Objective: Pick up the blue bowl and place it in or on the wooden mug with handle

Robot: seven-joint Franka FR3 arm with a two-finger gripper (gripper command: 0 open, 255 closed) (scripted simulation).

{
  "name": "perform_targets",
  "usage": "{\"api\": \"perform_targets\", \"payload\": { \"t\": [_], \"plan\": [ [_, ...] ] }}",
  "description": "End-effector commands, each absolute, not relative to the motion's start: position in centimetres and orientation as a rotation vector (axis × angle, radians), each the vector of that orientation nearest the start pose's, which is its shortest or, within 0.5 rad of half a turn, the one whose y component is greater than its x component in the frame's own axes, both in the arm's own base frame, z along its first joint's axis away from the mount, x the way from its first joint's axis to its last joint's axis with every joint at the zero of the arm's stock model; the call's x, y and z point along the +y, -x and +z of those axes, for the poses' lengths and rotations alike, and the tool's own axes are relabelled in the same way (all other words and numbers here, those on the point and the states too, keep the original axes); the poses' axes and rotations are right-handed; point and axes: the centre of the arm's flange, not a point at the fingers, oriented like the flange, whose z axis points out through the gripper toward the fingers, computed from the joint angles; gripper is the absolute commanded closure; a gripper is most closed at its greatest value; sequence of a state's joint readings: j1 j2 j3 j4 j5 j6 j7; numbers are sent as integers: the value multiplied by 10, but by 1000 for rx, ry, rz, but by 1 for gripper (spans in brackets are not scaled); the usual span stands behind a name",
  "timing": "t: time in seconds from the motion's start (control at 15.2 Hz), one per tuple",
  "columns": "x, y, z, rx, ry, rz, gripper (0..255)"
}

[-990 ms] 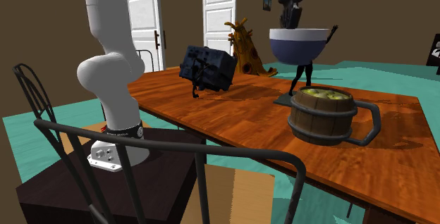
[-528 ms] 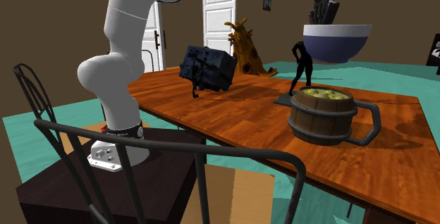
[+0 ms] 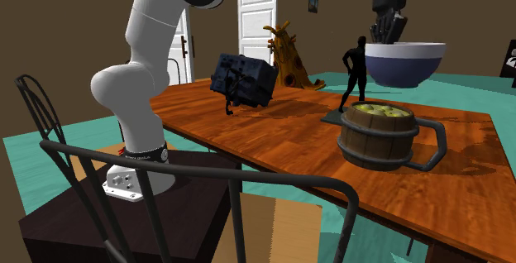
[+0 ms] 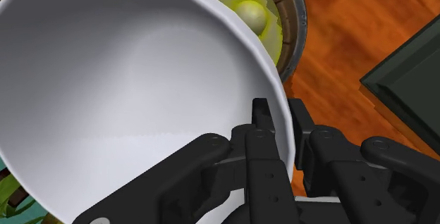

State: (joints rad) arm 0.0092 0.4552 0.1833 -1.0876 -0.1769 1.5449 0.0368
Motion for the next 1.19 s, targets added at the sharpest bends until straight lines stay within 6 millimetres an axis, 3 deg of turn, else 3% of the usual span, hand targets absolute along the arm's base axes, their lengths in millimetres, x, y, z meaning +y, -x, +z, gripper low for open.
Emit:
{"api": "perform_targets", "payload": {
  "t": [0.0, 0.59, 1.12],
  "plan": [
    [80, -677, 560, -213, 3230, -32, 255],
    [80, -677, 513, -213, 3230, -32, 255],
    [80, -677, 511, -213, 3230, -32, 255]
  ]
}}
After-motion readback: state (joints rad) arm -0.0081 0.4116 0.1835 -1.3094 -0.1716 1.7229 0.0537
